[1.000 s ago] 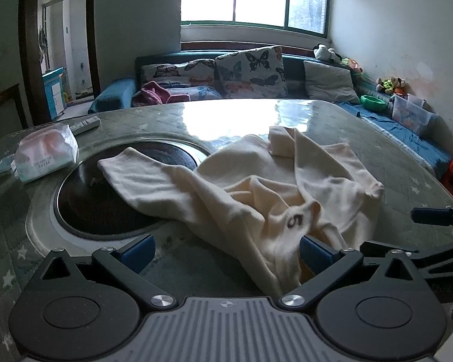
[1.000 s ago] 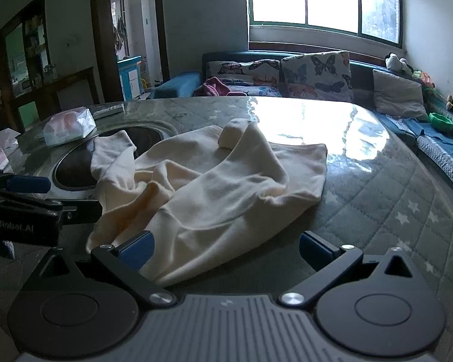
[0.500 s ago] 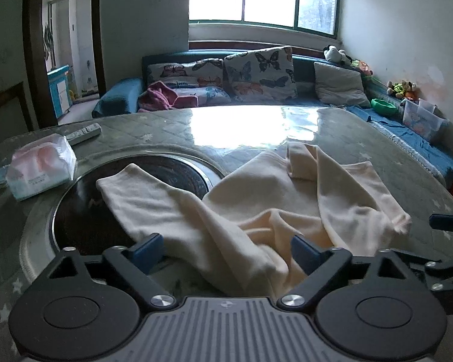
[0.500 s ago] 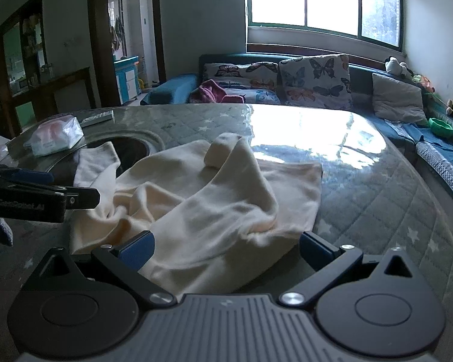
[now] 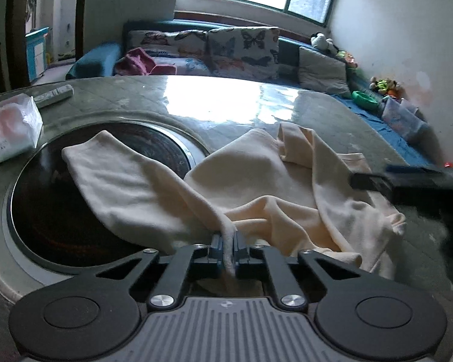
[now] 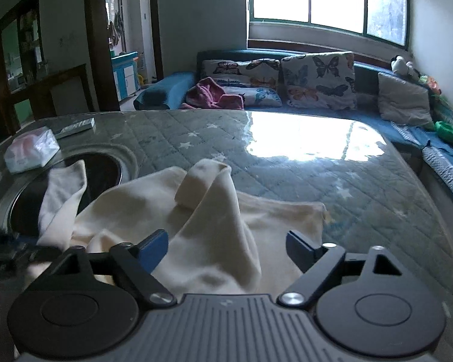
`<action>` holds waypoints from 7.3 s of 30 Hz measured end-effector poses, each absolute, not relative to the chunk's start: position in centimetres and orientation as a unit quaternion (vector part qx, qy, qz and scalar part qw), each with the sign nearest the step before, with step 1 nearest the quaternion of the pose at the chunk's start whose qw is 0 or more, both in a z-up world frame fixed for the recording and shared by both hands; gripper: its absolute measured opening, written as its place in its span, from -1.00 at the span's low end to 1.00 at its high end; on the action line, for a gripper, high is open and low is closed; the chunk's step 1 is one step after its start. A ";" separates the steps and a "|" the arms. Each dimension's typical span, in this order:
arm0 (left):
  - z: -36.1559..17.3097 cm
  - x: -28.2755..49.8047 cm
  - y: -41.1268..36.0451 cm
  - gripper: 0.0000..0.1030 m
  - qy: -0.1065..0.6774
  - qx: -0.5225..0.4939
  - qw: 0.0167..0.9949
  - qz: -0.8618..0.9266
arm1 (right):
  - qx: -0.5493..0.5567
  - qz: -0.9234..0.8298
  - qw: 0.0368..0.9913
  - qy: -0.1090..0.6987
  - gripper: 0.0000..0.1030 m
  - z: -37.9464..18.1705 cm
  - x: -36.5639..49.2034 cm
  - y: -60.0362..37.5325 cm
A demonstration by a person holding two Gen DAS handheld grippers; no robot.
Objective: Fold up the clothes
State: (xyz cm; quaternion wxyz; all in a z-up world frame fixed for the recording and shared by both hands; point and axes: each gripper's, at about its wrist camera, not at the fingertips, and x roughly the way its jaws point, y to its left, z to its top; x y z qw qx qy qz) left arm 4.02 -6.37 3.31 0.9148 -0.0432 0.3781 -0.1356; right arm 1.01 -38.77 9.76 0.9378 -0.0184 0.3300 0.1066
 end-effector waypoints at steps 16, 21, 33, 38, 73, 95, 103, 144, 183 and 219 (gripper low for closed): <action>5.6 -0.5 -3.3 -0.91 0.355 -0.076 0.921 -0.139 | -0.007 0.145 0.917 0.371 -0.71 6.8 8.6 -37.8; 5.8 -2.1 -2.7 -0.92 0.354 -0.071 0.923 -0.135 | -0.010 0.133 0.935 0.329 -0.79 8.6 5.9 -39.0; 5.5 -6.0 -1.9 -0.91 0.367 -0.055 0.917 -0.144 | 0.019 0.027 0.966 0.258 -0.79 12.9 -5.9 -48.7; 5.0 -7.0 -1.7 -0.91 0.379 -0.036 0.912 -0.151 | 0.027 -0.027 0.953 0.300 -0.73 11.0 -9.5 -52.4; 6.2 -12.3 -8.2 -0.93 0.298 0.071 0.864 -0.401 | -0.105 0.213 0.887 0.397 0.14 9.4 -13.9 -42.2; 7.3 0.7 -8.0 -0.63 0.329 -0.008 0.922 -0.203 | -0.106 0.256 0.872 0.403 0.12 8.3 -11.9 -39.8; 5.2 9.1 -8.1 -0.10 0.353 0.006 0.922 -0.160 | -0.077 0.257 0.884 0.383 0.12 9.6 -9.8 -40.3; 4.5 6.6 -11.8 -0.87 0.301 0.062 0.919 -0.247 | -0.071 0.270 0.872 0.403 0.30 7.7 -8.3 -40.0; 2.3 10.8 -3.6 -0.49 0.374 -0.008 0.925 -0.068 | -0.095 0.241 0.901 0.348 0.29 10.4 2.0 -40.0; 5.3 -11.7 15.0 -0.84 0.223 -0.192 0.954 0.058 | -0.166 0.441 0.820 0.324 0.29 10.3 -15.1 -27.4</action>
